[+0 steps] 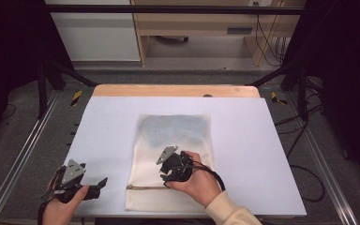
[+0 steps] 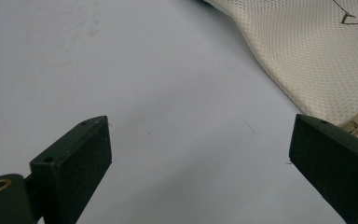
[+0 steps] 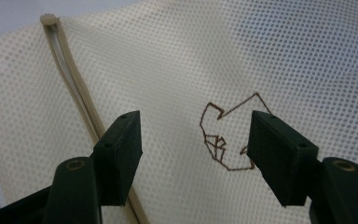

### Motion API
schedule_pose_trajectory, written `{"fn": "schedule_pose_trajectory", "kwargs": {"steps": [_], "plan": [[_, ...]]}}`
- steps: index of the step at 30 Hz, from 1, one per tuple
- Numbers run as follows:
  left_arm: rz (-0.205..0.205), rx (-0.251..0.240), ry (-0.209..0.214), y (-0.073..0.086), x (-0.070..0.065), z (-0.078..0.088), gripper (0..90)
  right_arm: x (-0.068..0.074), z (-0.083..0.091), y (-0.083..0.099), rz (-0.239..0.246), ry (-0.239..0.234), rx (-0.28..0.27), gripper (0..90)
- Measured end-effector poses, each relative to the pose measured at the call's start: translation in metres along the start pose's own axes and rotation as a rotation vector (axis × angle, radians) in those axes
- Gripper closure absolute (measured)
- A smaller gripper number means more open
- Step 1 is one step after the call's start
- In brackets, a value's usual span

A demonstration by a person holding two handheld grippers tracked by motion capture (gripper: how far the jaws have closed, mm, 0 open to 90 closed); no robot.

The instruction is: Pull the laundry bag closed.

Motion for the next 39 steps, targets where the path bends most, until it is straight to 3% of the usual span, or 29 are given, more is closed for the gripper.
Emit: {"fn": "schedule_pose_trajectory", "kwargs": {"steps": [2, 8, 10, 19, 29, 39], "plan": [[0.008, -0.002, 0.002, 0.0, 0.001, 0.001, 5.8, 0.005, -0.002, -0.008, 0.02, -0.031, 0.02, 41.3], [0.002, -0.003, 0.005, -0.001, 0.001, 0.001, 5.8, 0.009, -0.004, -0.018, 0.025, -0.064, 0.046, 50.2], [0.0, -0.001, 0.004, -0.001, 0.001, 0.002, 5.8, 0.013, -0.003, -0.022, 0.051, -0.075, 0.055, 53.2], [0.024, -0.009, 0.006, 0.001, 0.004, 0.002, 5.8, 0.026, -0.009, -0.034, 0.098, -0.109, 0.043, 68.0], [0.062, -0.025, -0.004, 0.002, 0.014, 0.007, 5.8, 0.042, -0.015, -0.045, 0.105, -0.173, 0.035, 74.5], [0.057, -0.034, -0.002, 0.0, 0.014, 0.008, 5.5, 0.057, -0.022, -0.055, 0.125, -0.208, 0.014, 78.4]]}}
Point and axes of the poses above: each handheld gripper's, and its own axes: z roughly backward along the jaws, y roughly out of its underside, x roughly to its left, the point moved 9 cm from there along -z, roughly forward along the jaws, and after that the axes turned 8 degrees about y, right-handed, at the moved point
